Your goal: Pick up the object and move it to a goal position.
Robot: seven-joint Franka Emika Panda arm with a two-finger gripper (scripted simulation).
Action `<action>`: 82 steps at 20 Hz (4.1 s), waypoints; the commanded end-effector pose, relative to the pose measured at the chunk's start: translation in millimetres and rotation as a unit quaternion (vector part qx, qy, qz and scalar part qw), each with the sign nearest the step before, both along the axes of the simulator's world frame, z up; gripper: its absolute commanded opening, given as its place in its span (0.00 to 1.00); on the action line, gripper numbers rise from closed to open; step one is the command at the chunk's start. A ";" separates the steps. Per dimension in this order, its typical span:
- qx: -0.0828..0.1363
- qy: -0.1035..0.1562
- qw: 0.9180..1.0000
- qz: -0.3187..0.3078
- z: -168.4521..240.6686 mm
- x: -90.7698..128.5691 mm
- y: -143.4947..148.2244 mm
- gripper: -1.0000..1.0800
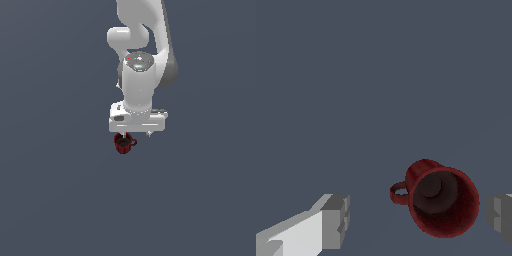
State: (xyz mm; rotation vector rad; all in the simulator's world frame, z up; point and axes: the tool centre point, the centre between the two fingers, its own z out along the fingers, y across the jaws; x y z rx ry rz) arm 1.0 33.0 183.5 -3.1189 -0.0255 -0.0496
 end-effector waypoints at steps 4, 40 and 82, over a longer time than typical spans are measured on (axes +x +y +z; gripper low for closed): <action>0.000 0.001 1.000 -0.006 1.0 -0.4 -5.6 0.81; -0.050 0.000 0.999 0.015 -83.1 -52.1 -12.5 0.81; -0.051 -0.001 0.999 0.017 3.0 -64.8 55.7 0.00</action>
